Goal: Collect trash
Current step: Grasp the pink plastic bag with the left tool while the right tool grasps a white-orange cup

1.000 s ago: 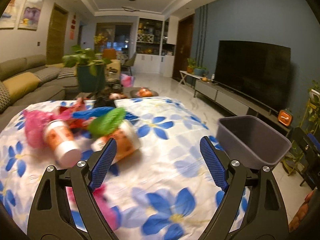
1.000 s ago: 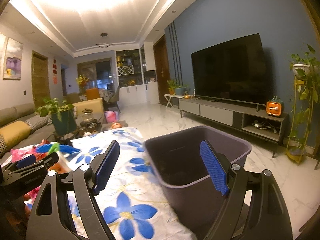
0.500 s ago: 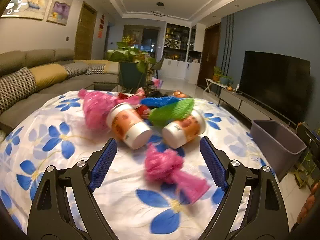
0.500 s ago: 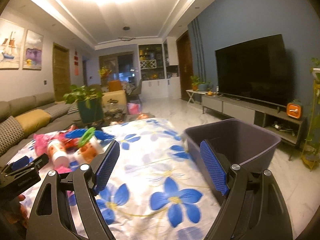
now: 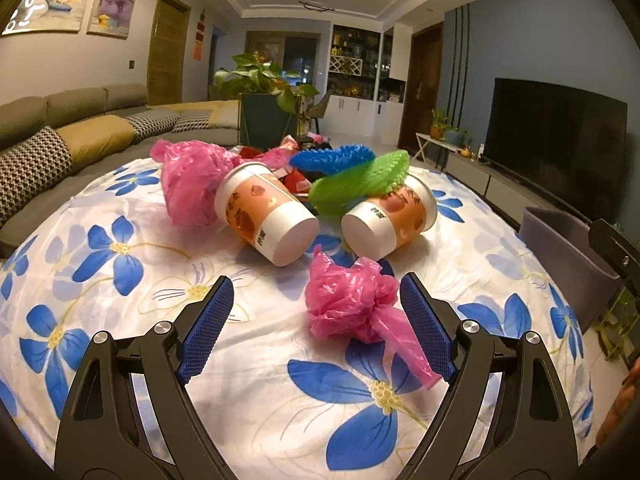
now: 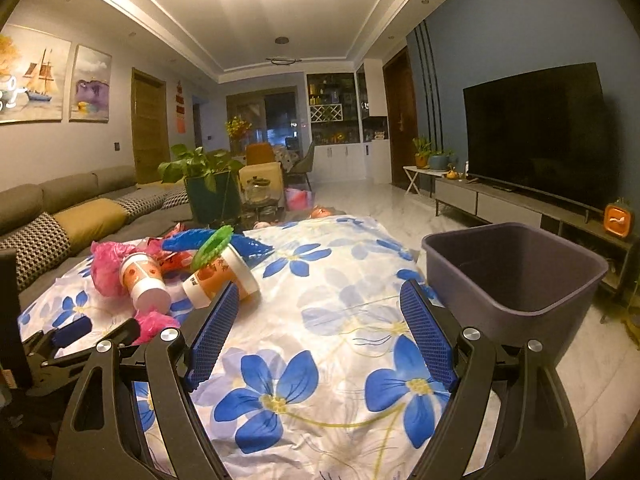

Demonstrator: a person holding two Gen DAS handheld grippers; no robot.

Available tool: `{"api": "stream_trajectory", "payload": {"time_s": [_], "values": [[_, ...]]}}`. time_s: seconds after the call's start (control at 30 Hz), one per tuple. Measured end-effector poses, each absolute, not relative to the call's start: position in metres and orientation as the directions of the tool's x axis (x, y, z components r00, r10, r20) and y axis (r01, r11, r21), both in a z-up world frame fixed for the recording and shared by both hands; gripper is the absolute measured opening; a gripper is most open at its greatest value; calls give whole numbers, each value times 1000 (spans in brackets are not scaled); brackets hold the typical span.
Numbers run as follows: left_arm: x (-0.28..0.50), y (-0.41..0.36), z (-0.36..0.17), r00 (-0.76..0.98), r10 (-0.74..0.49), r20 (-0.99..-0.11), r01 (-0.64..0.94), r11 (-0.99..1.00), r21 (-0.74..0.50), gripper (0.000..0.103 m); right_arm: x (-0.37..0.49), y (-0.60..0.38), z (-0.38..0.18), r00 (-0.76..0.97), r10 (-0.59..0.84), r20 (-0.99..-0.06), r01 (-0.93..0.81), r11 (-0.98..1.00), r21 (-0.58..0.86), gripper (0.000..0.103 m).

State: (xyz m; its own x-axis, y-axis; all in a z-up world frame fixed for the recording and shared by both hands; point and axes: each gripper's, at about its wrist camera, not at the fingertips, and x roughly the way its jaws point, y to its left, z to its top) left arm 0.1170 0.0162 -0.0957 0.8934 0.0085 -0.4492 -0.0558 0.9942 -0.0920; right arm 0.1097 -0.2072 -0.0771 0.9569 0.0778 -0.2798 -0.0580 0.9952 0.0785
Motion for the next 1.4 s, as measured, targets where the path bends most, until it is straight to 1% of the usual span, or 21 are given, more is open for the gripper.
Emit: {"api": "stream_trajectory", "payload": {"time_s": [0.17,0.2,0.27,0.33,0.37,0.43,0.53,0.63,0.7,0.87,1.0,1.17,1.2,1.3,1.37,1.4], "values": [[135,13,-104,875,3,-484,-46,996,-79,83,122,-203,-85,949,99,-299,-76,993,85,80],[137,14,-105,873,-2,-488,-42,996,-78,80,126,-202,-87,947,105,-305,-83,993,85,80],[143,13,-107,864,-18,-503,-26,997,-79,72,132,-200,-90,942,115,-314,-92,992,86,80],[149,14,-109,852,-46,-522,-4,995,-95,55,140,-197,-92,937,132,-325,-107,990,93,80],[151,14,-111,847,-63,-529,7,994,-107,51,144,-196,-94,933,142,-329,-117,988,96,80],[151,13,-112,847,-74,-527,18,994,-110,37,152,-192,-94,929,155,-335,-130,987,96,80],[148,12,-113,853,-70,-517,28,996,-90,27,165,-186,-95,923,176,-343,-152,984,96,80],[144,16,-109,861,-72,-504,24,994,-102,25,181,-177,-94,910,209,-358,-184,977,105,80],[136,22,-100,876,-66,-479,16,994,-109,25,191,-171,-93,906,221,-362,-198,975,101,80],[122,53,-79,907,14,-421,-77,988,-133,25,216,-152,-92,893,244,-378,-231,970,81,80],[121,74,-74,907,73,-415,-146,978,-146,25,234,-141,-90,887,257,-383,-254,965,58,80],[123,87,-75,901,79,-426,-163,973,-164,25,253,-135,-89,859,298,-417,-297,952,69,79],[124,88,-76,900,78,-429,-163,973,-165,25,257,-134,-90,847,315,-429,-314,947,75,78],[127,89,-76,899,72,-433,-158,974,-165,25,267,-131,-94,798,366,-478,-371,924,89,68],[128,90,-76,899,69,-432,-155,974,-166,25,266,-129,-99,770,393,-503,-407,909,86,58],[128,91,-76,899,70,-432,-156,974,-166,25,264,-128,-99,763,404,-505,-421,903,86,56]]}}
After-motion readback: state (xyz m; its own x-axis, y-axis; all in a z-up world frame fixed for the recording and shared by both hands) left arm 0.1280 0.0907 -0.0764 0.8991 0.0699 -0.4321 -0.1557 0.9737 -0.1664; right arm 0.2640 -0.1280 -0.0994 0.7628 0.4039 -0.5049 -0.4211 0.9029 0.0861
